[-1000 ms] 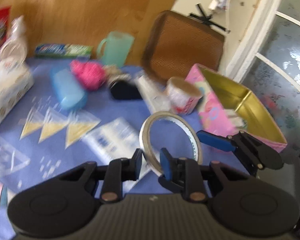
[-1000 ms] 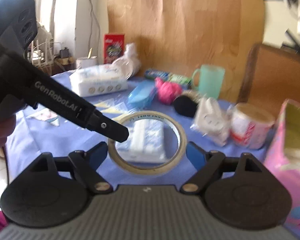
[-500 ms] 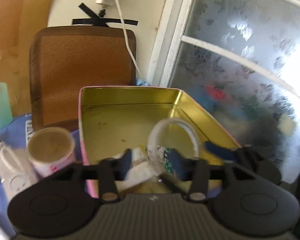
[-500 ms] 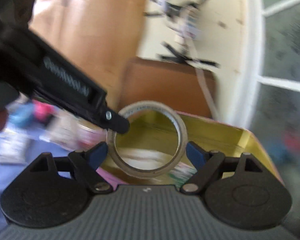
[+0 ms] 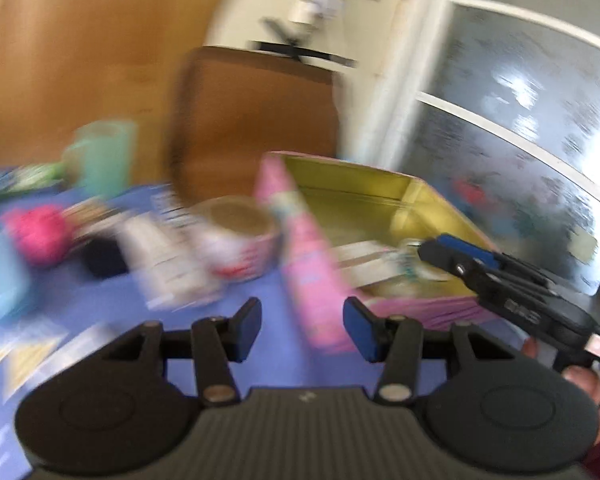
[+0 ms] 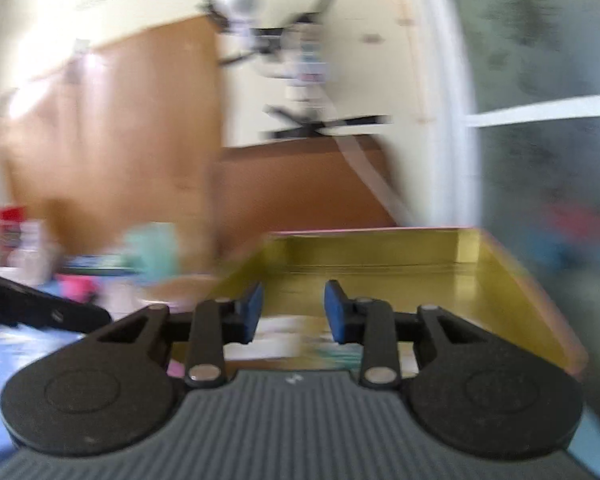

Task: Organize soft objects

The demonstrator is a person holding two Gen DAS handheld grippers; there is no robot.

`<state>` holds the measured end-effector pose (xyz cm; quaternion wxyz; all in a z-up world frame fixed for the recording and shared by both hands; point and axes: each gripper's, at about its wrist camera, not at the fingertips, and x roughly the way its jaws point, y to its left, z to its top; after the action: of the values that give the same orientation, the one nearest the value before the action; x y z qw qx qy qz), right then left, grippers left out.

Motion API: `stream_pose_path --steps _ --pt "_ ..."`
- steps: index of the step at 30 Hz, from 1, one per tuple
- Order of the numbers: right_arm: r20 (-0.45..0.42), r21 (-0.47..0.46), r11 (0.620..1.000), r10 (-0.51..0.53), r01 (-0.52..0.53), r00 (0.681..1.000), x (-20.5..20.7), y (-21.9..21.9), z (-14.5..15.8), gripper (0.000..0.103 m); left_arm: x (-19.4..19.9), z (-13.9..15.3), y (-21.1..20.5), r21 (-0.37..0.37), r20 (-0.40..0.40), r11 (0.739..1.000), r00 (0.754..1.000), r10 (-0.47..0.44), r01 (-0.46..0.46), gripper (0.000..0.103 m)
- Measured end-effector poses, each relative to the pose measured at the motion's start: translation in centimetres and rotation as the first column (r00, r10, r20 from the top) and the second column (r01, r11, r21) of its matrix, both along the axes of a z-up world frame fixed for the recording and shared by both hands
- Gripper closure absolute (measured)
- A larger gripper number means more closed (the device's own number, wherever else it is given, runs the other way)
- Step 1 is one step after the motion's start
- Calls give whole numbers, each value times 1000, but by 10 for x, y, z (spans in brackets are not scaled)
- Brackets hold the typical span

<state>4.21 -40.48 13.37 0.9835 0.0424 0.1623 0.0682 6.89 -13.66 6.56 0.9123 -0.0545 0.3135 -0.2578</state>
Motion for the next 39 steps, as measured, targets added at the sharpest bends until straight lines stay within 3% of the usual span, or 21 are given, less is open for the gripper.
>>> stream_pose_path --steps 2,4,6,7,10,12,15,17,18,19,22,24,25,26,27,29,32,34,39 --pt "-45 40 988 148 -146 988 2 28 -2 64 -7 -7 44 -8 -32 994 993 110 -110 56" --pt "-122 73 959 280 -272 952 10 62 -11 51 -10 -14 81 -29 -71 980 978 195 -197 56" --pt "-191 99 927 375 -362 907 14 96 -23 24 -16 -24 117 -49 -112 960 956 270 -277 56" --pt "-223 100 909 416 -404 882 16 114 -29 20 -17 -28 132 -53 -129 949 945 302 -310 56" --pt "-291 35 861 494 -507 819 19 167 -44 15 -23 -41 162 -74 -171 927 921 351 -367 56" --pt "-325 -32 842 501 -539 802 24 195 -53 9 -30 -48 170 -87 -187 921 914 359 -380 56" --pt "-396 -79 833 478 -548 784 44 220 -66 8 -33 -53 178 -107 -194 920 915 353 -377 54" --pt "-389 -88 829 482 -553 785 51 225 -68 10 -33 -55 182 -121 -193 920 918 347 -373 54" --pt "-387 -94 822 490 -562 781 51 224 -69 25 -33 -56 183 -127 -193 920 919 343 -370 54" --pt "-384 -99 816 497 -570 778 50 224 -66 32 -33 -57 182 -135 -192 921 922 337 -365 54" --pt "-403 -30 744 602 -667 690 41 218 -58 32 -33 -56 179 -154 -183 928 933 310 -339 53" --pt "-407 3 628 711 -778 573 28 213 -55 32 -33 -55 177 -166 -175 935 943 285 -313 50" --pt "-401 -19 583 740 -812 540 19 211 -54 32 -33 -55 176 -170 -172 938 946 274 -302 49" --pt "-393 -79 566 739 -821 548 9 208 -53 30 -33 -55 174 -171 -171 941 950 263 -292 49" --pt "-387 -144 569 721 -809 576 2 206 -54 22 -33 -55 172 -173 -171 944 953 251 -280 49" --pt "-372 -227 628 650 -744 663 -5 198 -55 14 -33 -55 166 -176 -172 949 958 231 -260 49" --pt "-345 -177 727 585 -663 734 -9 180 -51 15 -30 -55 152 -173 -175 960 966 188 -219 49" --pt "-321 -117 768 571 -630 755 -17 171 -48 15 -29 -56 142 -163 -177 968 971 162 -192 49" --pt "-324 -60 784 571 -618 755 -26 174 -58 17 -26 -65 127 -111 -191 970 962 193 -217 52"
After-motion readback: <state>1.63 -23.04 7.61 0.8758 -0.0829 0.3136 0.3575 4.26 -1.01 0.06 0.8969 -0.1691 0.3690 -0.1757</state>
